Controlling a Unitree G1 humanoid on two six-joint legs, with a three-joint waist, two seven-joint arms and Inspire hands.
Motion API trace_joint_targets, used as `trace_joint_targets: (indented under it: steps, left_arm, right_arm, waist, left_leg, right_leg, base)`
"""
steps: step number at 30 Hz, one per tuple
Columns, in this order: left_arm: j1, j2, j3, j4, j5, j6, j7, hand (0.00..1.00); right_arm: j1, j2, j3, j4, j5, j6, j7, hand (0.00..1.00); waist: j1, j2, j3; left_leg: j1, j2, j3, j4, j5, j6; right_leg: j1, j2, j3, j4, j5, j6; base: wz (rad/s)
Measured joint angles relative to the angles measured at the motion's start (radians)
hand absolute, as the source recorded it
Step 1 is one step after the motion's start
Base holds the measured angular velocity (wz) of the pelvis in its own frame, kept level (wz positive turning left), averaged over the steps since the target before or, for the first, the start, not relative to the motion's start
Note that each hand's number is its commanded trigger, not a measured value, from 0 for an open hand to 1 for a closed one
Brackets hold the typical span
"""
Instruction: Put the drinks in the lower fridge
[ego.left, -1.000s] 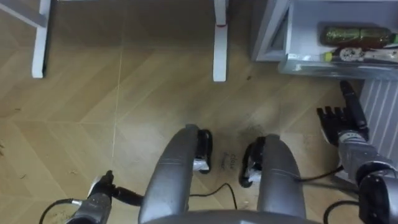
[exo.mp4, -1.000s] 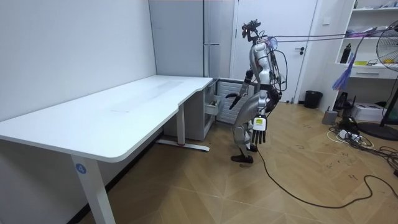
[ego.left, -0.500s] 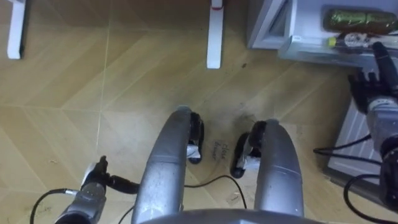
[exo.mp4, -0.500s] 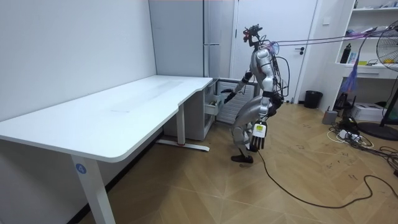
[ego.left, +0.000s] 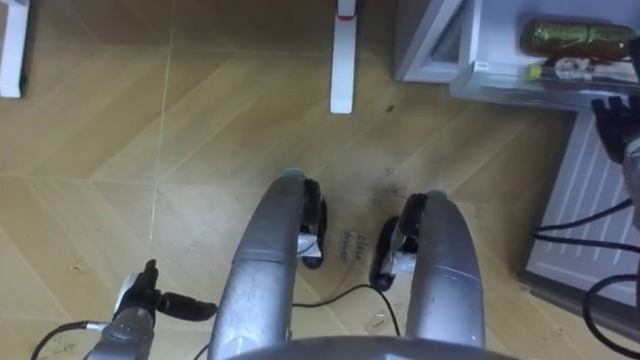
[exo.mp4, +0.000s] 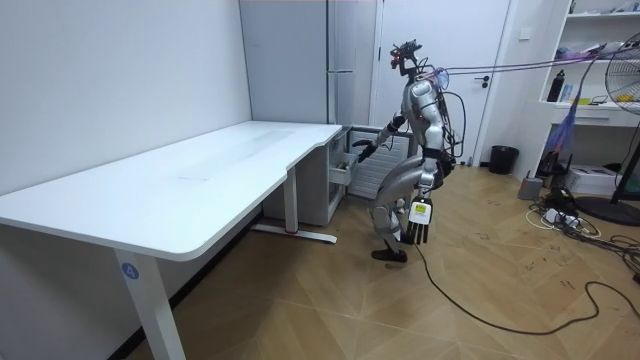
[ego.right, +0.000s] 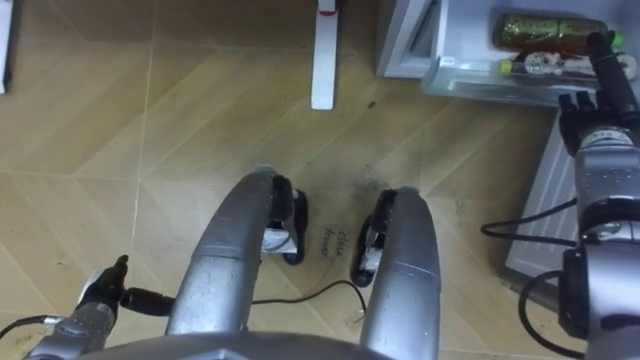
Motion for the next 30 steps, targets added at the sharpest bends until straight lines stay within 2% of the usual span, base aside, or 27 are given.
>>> trace_joint_targets:
  steps: [9,11,18,22,24,28,30]
  left_arm:
    - [0.013,0.022,-0.01,-0.006,-0.009,-0.003,-0.003,0.0]
    - [0.013,0.023,-0.01,-0.007,-0.01,-0.006,-0.005,0.0]
    - [0.017,0.026,-0.038,-0.036,-0.009,0.013,-0.02,0.0]
    - [0.057,0.03,-0.04,-0.097,-0.009,0.017,-0.031,0.0]
    - [0.079,0.033,-0.04,-0.128,-0.011,0.024,-0.043,0.0]
    - [0.112,0.057,-0.065,-0.178,-0.046,0.029,-0.056,0.0]
    - [0.115,0.062,-0.073,-0.198,-0.051,0.039,-0.058,0.0]
  right_arm:
    - [-0.029,-0.008,0.065,-0.002,0.01,-0.006,-0.054,0.0]
    - [-0.03,-0.01,0.08,-0.002,0.013,-0.027,-0.068,0.0]
    - [-0.03,-0.014,0.119,-0.003,0.049,-0.081,-0.088,0.0]
    - [-0.03,-0.014,0.127,-0.017,0.061,-0.087,-0.087,0.0]
    - [-0.03,-0.013,0.153,-0.019,0.074,-0.104,-0.087,0.0]
    - [-0.03,-0.011,0.176,-0.018,0.08,-0.125,-0.09,0.0]
    - [-0.03,-0.01,0.178,-0.018,0.087,-0.142,-0.099,0.0]
  waist:
    - [0.011,-0.006,0.0059]
    - [0.024,-0.006,0.006]
    - [0.062,-0.001,0.0093]
    - [0.066,-0.003,0.0098]
    - [0.073,-0.004,0.0102]
    - [0.095,-0.002,0.0111]
    - [0.096,-0.001,0.0114]
  left_leg:
    - [-0.001,0.004,0.002,0.011,-0.004,0.002]
    - [-0.006,0.006,0.003,0.011,-0.003,0.0]
    - [-0.021,0.001,-0.009,0.009,-0.002,-0.001]
    - [-0.039,-0.001,-0.017,0.003,0.002,-0.01]
    - [-0.045,-0.018,-0.028,-0.004,0.006,-0.016]
    - [-0.055,-0.024,-0.052,-0.009,0.013,-0.029]
    - [-0.064,-0.054,-0.078,-0.012,0.019,-0.038]
  right_leg:
    - [-0.005,0.006,0.008,0.012,-0.005,0.001]
    - [-0.013,0.017,0.016,0.012,-0.004,0.003]
    - [-0.028,0.017,0.015,0.009,-0.004,0.003]
    - [-0.047,0.009,0.01,0.006,-0.003,0.002]
    - [-0.053,-0.001,0.005,0.004,-0.003,0.001]
    - [-0.054,-0.004,-0.017,-0.009,0.0,-0.004]
    - [-0.058,-0.016,-0.028,-0.008,0.0,-0.005]
  base:
    - [-0.02]
    - [-0.06]
    - [-0.05]
    - [0.0]
    - [0.0]
    - [-0.06]
    - [0.14]
